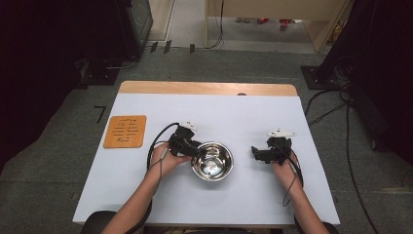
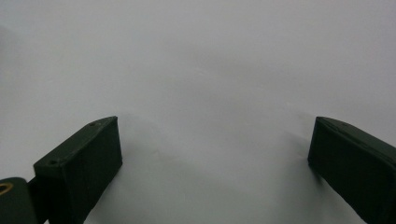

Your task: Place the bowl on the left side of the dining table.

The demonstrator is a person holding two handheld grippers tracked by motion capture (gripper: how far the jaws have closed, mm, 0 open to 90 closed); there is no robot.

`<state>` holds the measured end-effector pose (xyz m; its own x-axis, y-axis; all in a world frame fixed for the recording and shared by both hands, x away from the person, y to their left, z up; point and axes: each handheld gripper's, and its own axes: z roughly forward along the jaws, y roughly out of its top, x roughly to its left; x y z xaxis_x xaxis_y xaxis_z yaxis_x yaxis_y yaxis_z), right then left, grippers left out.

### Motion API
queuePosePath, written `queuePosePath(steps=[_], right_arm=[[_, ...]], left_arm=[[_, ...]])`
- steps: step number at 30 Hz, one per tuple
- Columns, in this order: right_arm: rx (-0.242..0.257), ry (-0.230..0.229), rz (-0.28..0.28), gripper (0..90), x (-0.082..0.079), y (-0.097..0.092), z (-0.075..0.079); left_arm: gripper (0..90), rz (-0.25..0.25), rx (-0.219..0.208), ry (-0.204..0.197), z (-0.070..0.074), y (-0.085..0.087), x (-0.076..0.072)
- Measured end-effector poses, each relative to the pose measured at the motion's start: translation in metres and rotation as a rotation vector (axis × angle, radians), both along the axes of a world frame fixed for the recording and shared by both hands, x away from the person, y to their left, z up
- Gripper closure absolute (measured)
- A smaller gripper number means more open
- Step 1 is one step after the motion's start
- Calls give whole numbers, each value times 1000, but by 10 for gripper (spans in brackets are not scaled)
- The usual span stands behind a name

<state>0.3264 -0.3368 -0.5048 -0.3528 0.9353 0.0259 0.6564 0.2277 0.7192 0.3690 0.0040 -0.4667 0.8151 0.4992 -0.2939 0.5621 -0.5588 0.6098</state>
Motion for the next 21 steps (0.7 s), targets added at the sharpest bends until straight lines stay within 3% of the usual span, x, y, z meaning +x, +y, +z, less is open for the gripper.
queuePosePath(steps=[10,21], right_arm=[[0,0,0,25,0,0,0],[0,0,0,25,0,0,0]], left_arm=[[552,-7,67,-31,0,-10,-5],[636,-11,145,-22,-5,-20,-7]])
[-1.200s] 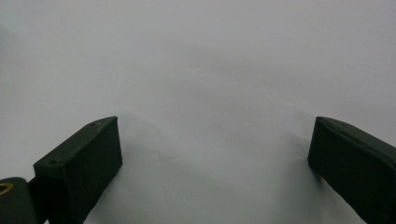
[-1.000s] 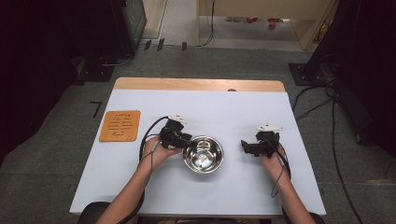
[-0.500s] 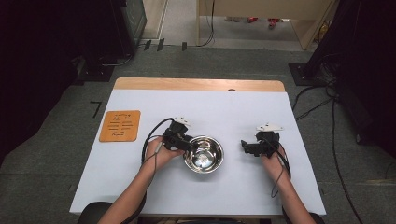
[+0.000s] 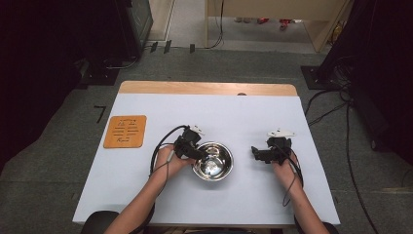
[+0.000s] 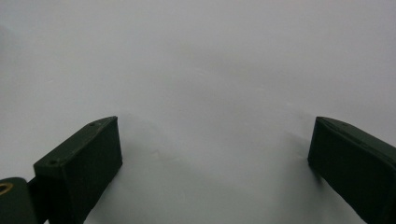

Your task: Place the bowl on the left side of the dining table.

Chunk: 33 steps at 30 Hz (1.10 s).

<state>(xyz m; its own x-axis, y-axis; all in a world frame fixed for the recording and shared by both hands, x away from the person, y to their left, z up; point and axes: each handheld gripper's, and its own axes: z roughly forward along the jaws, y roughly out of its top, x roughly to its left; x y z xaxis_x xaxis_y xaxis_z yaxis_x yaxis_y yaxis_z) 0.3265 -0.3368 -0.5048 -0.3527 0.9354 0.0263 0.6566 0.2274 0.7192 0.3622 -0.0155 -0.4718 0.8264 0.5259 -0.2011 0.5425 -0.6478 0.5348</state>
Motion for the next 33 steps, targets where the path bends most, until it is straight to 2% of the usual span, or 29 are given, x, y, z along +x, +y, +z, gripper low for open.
queuePosePath(steps=[3,9,12,13,18,20,21,33], right_arm=[[0,0,0,25,0,0,0],[0,0,0,25,0,0,0],[-1,0,0,25,0,0,0],[-1,0,1,25,0,0,0],[-1,0,1,25,0,0,0],[-1,0,0,25,0,0,0],[-1,0,1,25,0,0,0],[-1,0,0,25,0,0,0]], left_arm=[[662,-1,23,-7,1,-2,0],[728,10,42,-1,2,-2,0],[740,4,40,16,2,-2,2],[786,1,35,41,2,-2,3],[805,10,44,63,3,-1,4],[813,13,35,77,4,0,5],[834,19,20,98,5,1,6],[871,43,29,134,16,-1,4]])
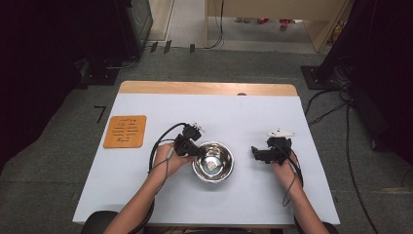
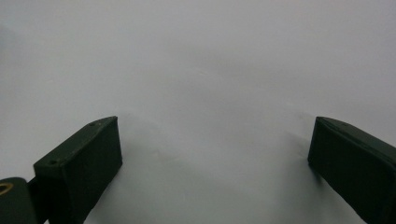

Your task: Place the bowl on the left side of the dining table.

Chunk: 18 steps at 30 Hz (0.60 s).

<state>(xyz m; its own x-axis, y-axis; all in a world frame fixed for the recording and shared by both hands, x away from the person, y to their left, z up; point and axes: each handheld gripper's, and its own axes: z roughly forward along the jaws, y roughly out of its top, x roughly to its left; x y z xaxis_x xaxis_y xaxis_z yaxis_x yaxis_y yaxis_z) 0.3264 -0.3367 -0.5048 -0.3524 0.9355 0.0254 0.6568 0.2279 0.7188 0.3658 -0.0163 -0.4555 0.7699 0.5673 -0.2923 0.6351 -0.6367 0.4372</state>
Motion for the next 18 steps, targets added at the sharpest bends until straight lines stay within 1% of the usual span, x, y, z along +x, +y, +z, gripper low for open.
queuePosePath(steps=[1,2,3,6,8,13,18], right_arm=[[0,0,1,25,0,0,0],[0,0,1,25,0,0,0],[0,0,1,25,0,0,0],[-1,0,1,25,0,0,0],[-1,0,1,25,0,0,0],[0,-1,1,25,0,0,0],[0,0,1,25,0,0,0]], left_arm=[[879,2,10,-7,3,0,0],[883,0,14,-16,4,0,-1],[886,0,14,-16,4,0,-1],[887,-1,42,-32,9,1,-3],[887,1,60,-29,11,3,-3],[885,11,63,-35,14,7,-2],[885,18,59,-27,17,12,0]])
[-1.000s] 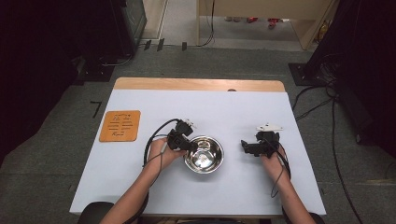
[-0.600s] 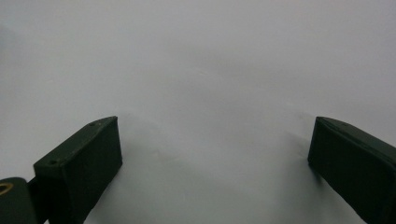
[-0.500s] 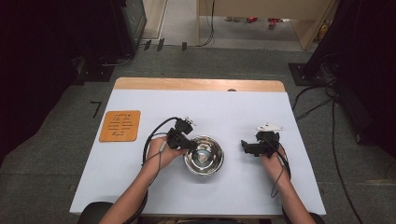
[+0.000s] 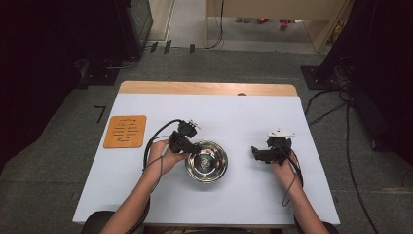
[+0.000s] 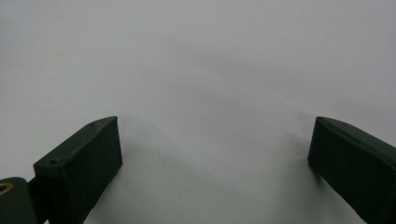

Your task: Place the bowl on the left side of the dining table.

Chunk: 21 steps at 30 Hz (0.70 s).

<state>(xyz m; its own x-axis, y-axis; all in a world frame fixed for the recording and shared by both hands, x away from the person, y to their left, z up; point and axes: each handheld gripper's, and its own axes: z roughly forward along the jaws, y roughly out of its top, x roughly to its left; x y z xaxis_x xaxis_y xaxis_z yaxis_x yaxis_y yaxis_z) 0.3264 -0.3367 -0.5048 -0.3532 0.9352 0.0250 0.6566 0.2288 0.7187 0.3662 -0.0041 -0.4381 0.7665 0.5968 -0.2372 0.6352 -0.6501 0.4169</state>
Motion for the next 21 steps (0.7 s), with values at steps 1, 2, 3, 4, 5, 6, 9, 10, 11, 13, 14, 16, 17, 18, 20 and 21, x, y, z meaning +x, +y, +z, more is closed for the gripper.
queuePosePath(steps=[1,2,3,4,5,6,9,10,11,13,14,16,17,18,20,21], right_arm=[[0,0,0,25,0,0,0],[0,0,0,25,0,0,0],[0,0,0,25,0,0,0],[0,0,0,25,0,0,0],[0,0,0,25,0,0,0],[0,0,0,25,0,0,0],[1,-1,0,25,0,0,0],[1,-1,0,25,0,0,0],[1,-1,-1,25,0,0,0],[1,-1,-1,25,0,0,0],[1,-1,-1,25,0,0,0],[1,-1,-1,25,0,0,0],[1,-1,-1,25,0,0,0],[1,-1,-1,25,0,0,0],[1,-1,-1,25,0,0,0],[1,0,-1,25,0,0,0]], left_arm=[[885,5,0,3,1,2,0],[885,5,0,3,1,2,0],[885,5,2,4,2,3,1],[885,5,3,4,3,3,1],[884,8,3,5,3,4,1],[884,9,4,6,4,4,1],[885,7,5,12,6,6,1],[885,8,8,12,7,7,1],[885,12,10,15,8,8,1],[885,13,13,22,8,10,2],[884,12,13,25,9,11,2],[883,14,8,32,9,12,3],[884,20,-3,49,10,15,4],[884,20,-3,49,10,15,4],[884,26,-9,55,10,17,5],[883,32,-8,56,11,19,5]])
